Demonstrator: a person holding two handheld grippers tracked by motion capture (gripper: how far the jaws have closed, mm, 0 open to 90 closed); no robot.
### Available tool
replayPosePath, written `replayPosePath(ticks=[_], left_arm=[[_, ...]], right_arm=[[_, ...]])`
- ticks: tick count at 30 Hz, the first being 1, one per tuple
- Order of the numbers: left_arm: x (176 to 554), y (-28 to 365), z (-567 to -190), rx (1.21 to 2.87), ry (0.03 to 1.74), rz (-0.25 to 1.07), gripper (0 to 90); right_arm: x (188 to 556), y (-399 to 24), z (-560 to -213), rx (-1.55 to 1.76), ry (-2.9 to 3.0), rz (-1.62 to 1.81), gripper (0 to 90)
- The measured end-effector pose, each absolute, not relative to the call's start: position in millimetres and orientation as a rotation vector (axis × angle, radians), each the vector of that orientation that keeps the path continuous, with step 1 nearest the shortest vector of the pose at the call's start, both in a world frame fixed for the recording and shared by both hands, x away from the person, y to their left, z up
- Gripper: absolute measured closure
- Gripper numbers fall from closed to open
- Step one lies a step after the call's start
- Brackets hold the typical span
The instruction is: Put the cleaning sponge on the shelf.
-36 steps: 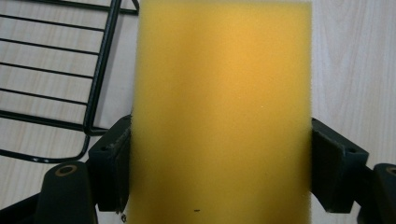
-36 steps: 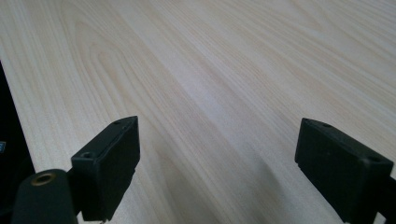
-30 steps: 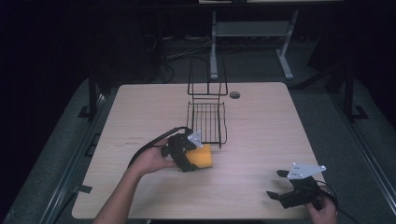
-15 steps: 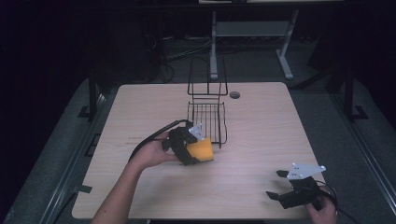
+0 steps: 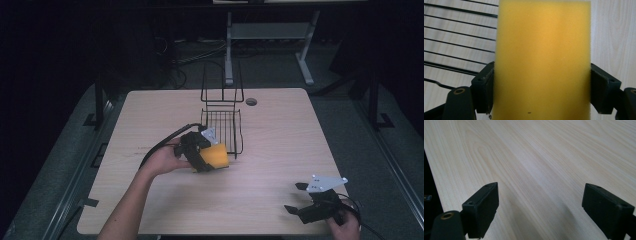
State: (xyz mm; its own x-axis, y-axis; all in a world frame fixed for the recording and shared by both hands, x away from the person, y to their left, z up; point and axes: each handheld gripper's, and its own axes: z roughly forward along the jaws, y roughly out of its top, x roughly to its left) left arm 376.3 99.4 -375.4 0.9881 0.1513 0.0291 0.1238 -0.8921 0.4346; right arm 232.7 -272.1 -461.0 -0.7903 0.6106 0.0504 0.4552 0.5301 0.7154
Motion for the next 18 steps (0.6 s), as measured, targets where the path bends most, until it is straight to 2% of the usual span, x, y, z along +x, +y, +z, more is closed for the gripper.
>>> replayPosePath(ticks=[18], left_arm=[[396.1, 86.0, -365.1, 2.687, 0.176, 0.091, 21.5]], right_arm=[[233.3, -274.4, -460.7, 0.908, 2.555, 1.112, 13.7]])
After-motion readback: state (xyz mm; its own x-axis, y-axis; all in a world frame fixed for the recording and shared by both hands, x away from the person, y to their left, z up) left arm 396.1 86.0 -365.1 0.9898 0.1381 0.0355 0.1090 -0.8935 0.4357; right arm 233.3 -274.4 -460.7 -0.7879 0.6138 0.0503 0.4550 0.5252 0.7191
